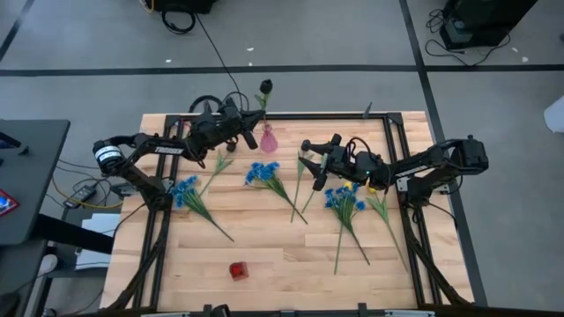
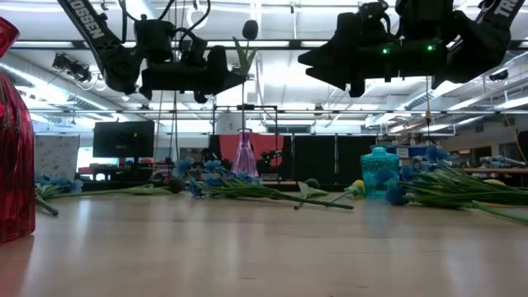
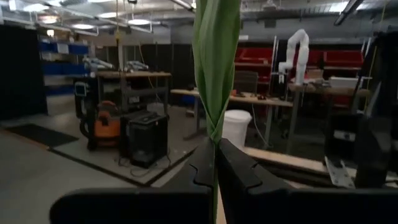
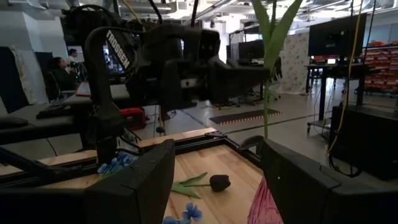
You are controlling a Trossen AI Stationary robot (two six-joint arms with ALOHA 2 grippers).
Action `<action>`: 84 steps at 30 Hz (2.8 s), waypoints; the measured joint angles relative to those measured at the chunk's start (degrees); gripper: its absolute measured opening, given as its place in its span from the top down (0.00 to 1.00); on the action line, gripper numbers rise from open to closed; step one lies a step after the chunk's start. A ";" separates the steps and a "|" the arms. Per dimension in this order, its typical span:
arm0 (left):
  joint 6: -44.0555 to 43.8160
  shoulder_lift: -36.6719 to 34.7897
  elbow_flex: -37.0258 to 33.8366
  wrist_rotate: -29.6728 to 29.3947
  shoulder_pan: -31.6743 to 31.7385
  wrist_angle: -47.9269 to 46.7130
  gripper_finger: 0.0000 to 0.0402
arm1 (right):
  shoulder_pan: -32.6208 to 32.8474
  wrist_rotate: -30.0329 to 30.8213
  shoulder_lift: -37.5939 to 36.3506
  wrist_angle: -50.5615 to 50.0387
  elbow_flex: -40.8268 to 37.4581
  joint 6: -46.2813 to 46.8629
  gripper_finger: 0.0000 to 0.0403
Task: Sort flowers into vase by color
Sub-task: Put the black tulip into the purple vase
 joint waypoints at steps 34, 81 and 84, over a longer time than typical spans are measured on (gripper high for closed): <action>-4.32 23.74 -1.21 0.79 -5.02 26.87 0.97 | 1.53 -1.29 -0.02 -0.07 -0.02 1.09 0.39; -2.77 23.13 -1.50 14.99 -4.21 24.89 0.60 | -9.11 -10.20 28.13 -18.71 23.17 2.58 0.30; -4.79 21.54 -1.54 18.38 -3.05 22.69 0.59 | -9.11 -10.17 28.13 -19.54 23.17 2.58 0.30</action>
